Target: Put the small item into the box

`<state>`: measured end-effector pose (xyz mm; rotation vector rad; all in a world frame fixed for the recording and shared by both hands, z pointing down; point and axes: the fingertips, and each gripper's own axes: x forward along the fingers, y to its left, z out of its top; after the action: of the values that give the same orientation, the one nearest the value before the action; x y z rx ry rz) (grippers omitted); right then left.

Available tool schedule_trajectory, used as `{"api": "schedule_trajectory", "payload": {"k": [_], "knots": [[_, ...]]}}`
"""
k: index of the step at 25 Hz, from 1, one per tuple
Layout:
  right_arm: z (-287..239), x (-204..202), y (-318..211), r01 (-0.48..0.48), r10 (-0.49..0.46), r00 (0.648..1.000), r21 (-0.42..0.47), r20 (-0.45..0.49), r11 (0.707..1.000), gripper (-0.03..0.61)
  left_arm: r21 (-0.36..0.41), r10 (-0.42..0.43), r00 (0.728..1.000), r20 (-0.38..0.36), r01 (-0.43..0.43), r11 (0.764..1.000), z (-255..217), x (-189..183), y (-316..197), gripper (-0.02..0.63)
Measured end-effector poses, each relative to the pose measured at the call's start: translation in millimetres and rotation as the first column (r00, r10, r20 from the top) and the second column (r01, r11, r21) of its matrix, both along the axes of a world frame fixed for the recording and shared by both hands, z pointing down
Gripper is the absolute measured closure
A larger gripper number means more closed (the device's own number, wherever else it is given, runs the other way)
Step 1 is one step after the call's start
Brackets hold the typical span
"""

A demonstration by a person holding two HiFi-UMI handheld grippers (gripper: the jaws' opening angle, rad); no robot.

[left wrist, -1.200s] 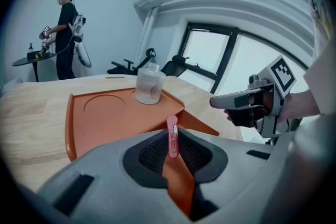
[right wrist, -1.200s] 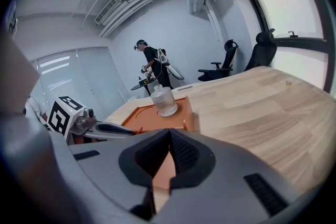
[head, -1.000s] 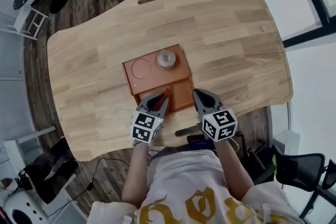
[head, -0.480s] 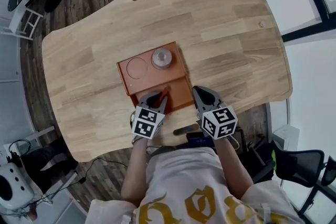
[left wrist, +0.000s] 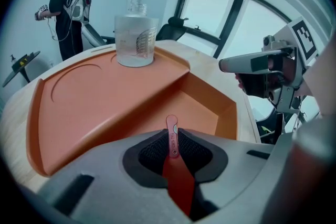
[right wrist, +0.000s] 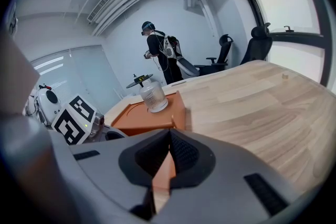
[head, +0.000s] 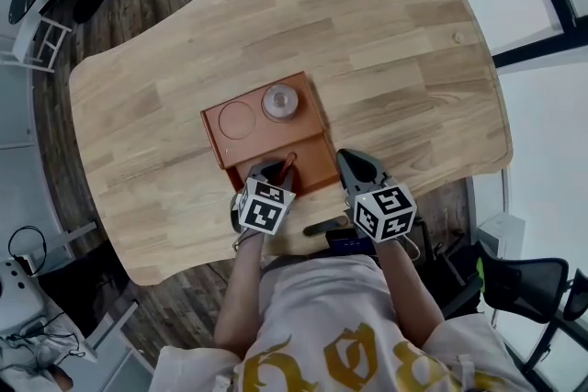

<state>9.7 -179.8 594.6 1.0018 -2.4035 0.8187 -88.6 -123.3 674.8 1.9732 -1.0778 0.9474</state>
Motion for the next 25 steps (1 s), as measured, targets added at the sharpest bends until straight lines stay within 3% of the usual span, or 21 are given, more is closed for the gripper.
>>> {"api": "schedule_trajectory", "payload": {"k": [12,25], "knots": [[-5,-1,-6,0.004,-0.004,1.000,0.008,0.008,1.000,0.566,-0.031,-0.007,1.000,0.025,0.007,0.999,8,0,0,0.555],[-16,6,-2,0.004,-0.004,1.000,0.032,0.007,0.999,0.566,-0.013,0.003,0.999,0.047,-0.003,1.000,4,1,2,0.555]]}}
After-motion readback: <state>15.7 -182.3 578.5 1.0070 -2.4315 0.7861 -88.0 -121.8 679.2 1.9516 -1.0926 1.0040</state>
